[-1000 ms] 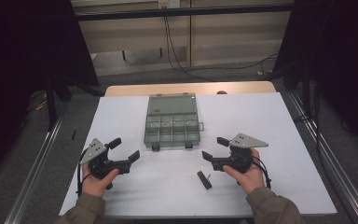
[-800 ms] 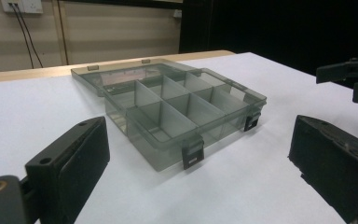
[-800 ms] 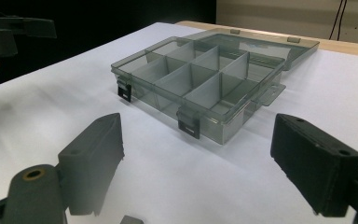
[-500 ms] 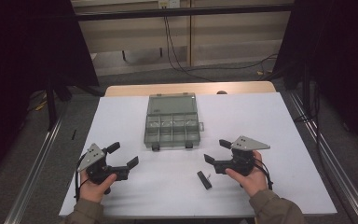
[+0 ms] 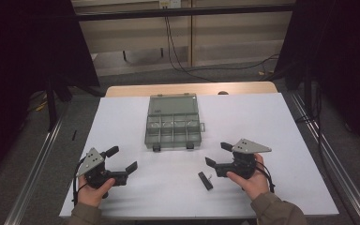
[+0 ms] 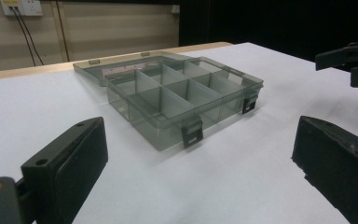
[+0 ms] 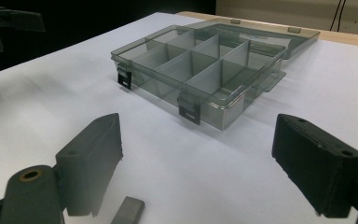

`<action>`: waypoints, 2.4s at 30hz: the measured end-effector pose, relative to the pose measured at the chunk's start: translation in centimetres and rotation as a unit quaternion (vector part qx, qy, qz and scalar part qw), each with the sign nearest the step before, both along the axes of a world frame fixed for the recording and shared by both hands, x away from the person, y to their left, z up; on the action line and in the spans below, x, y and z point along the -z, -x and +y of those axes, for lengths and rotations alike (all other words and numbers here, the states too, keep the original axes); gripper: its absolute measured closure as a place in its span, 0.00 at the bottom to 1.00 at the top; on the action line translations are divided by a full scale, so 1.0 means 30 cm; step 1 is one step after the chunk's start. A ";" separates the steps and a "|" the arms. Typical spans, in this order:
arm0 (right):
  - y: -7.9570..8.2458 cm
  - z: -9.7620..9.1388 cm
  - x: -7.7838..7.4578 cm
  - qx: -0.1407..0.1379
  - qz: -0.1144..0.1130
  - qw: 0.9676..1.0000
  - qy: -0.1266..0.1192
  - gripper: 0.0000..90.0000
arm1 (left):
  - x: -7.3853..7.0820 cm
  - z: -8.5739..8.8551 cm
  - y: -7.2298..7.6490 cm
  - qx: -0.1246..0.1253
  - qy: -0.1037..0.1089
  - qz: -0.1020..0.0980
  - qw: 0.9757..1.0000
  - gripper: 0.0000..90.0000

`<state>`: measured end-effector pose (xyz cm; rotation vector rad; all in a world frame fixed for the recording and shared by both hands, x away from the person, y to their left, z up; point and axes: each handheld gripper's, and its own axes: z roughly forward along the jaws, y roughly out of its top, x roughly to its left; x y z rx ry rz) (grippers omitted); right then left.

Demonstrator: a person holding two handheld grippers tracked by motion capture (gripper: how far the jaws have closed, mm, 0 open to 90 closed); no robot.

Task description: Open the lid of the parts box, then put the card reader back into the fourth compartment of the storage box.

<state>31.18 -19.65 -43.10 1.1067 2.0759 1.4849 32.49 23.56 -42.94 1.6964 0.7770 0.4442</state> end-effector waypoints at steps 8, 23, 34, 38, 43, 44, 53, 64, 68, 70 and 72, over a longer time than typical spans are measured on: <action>0.020 -0.003 0.010 -0.010 0.006 1.000 0.008 0.16 | 0.001 -0.006 0.002 0.003 -0.007 -0.004 1.000 0.04; 0.065 -0.002 0.022 -0.025 0.026 0.999 0.030 0.17 | 0.005 -0.006 0.012 0.003 -0.017 -0.011 1.000 0.04; 0.074 0.022 0.033 -0.041 0.045 0.997 0.051 0.19 | 0.004 0.005 0.021 0.001 -0.008 -0.017 1.000 0.03; 0.075 0.032 0.044 -0.048 0.063 0.995 0.067 0.21 | 0.009 -0.002 0.019 0.003 -0.007 -0.014 1.000 0.03; 0.076 0.041 0.050 -0.058 0.078 0.993 0.073 0.25 | 0.015 -0.006 0.017 0.006 -0.010 -0.012 1.000 0.03; 0.076 0.042 0.051 -0.060 0.079 0.992 0.074 0.25 | 0.015 -0.005 0.016 0.006 -0.012 -0.012 1.000 0.03; 0.077 0.045 0.061 -0.071 0.108 0.987 0.093 0.37 | 0.018 -0.007 0.014 0.007 -0.016 -0.012 1.000 0.03; 0.088 0.067 0.057 -0.103 0.134 0.980 0.105 0.49 | 0.017 -0.005 0.015 0.004 -0.018 -0.013 1.000 0.03; 0.093 0.083 0.058 -0.110 0.128 0.977 0.128 0.52 | 0.017 -0.005 0.014 0.006 -0.018 -0.013 1.000 0.03; 0.098 0.095 0.064 -0.116 0.123 0.975 0.142 0.54 | 0.017 -0.006 0.014 0.005 -0.018 -0.014 1.000 0.04; 0.104 0.109 0.065 -0.114 0.121 0.974 0.157 0.55 | 0.018 -0.007 0.015 0.006 -0.019 -0.013 1.000 0.04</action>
